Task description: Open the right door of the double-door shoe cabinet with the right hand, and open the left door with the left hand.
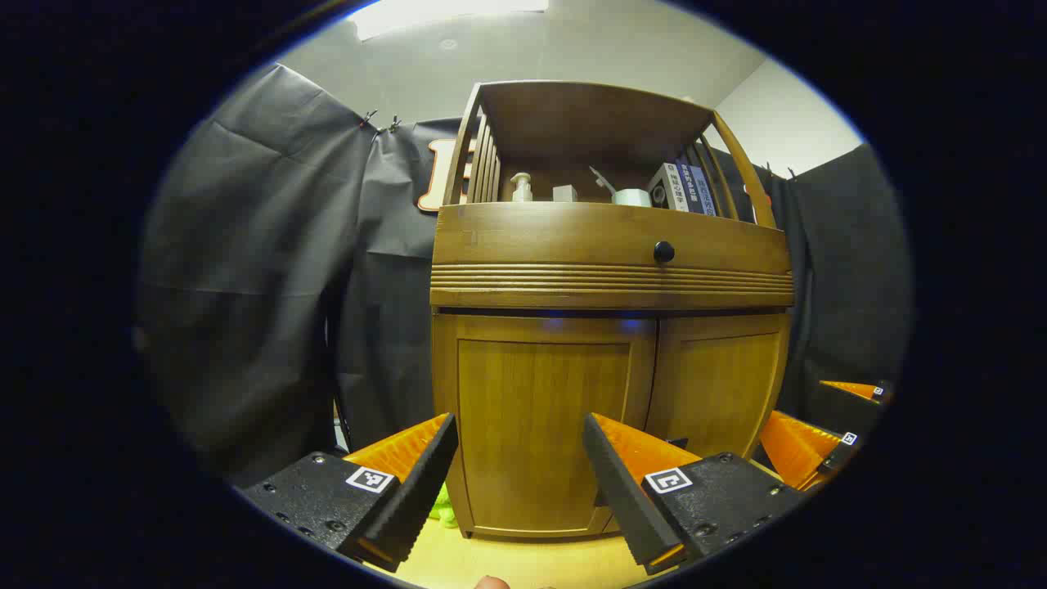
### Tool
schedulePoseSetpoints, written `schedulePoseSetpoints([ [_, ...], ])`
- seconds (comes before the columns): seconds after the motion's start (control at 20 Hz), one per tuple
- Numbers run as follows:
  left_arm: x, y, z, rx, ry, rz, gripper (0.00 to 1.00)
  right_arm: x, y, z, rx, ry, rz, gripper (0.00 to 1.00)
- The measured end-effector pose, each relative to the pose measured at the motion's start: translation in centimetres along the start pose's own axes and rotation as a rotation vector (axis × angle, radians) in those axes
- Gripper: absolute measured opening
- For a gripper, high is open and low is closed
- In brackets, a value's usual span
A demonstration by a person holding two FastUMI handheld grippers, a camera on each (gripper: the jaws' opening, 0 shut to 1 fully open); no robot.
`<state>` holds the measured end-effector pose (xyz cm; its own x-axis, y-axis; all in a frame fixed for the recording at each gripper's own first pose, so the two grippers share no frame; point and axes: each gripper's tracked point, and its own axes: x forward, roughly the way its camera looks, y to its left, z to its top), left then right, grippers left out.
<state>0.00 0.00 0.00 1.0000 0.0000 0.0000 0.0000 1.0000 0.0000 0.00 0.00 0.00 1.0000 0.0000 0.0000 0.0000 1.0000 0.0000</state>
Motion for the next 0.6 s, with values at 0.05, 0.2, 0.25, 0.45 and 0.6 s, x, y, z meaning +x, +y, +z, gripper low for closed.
schedulePoseSetpoints([
  [0.05,0.07,-0.1,0.04,0.002,-0.001,-0.002,0.92,0.09,-0.14,0.04,-0.007,0.0,-0.001,0.84],
  [0.2,0.37,-0.23,0.11,0.01,-0.005,-0.011,0.92,-0.03,-0.26,0.05,-0.004,-0.004,-0.005,0.84],
  [0.25,0.34,-0.31,0.18,0.012,-0.008,-0.013,0.95,-0.25,-0.24,-0.03,0.002,0.0,-0.007,0.84],
  [0.45,0.4,-0.83,0.72,0.026,-0.028,-0.032,0.96,-0.2,-0.56,-0.35,0.026,0.019,-0.006,0.84],
  [0.6,0.08,-1.1,0.63,0.044,-0.03,-0.042,0.95,-0.59,-0.41,-0.63,0.033,0.026,-0.003,0.84],
])
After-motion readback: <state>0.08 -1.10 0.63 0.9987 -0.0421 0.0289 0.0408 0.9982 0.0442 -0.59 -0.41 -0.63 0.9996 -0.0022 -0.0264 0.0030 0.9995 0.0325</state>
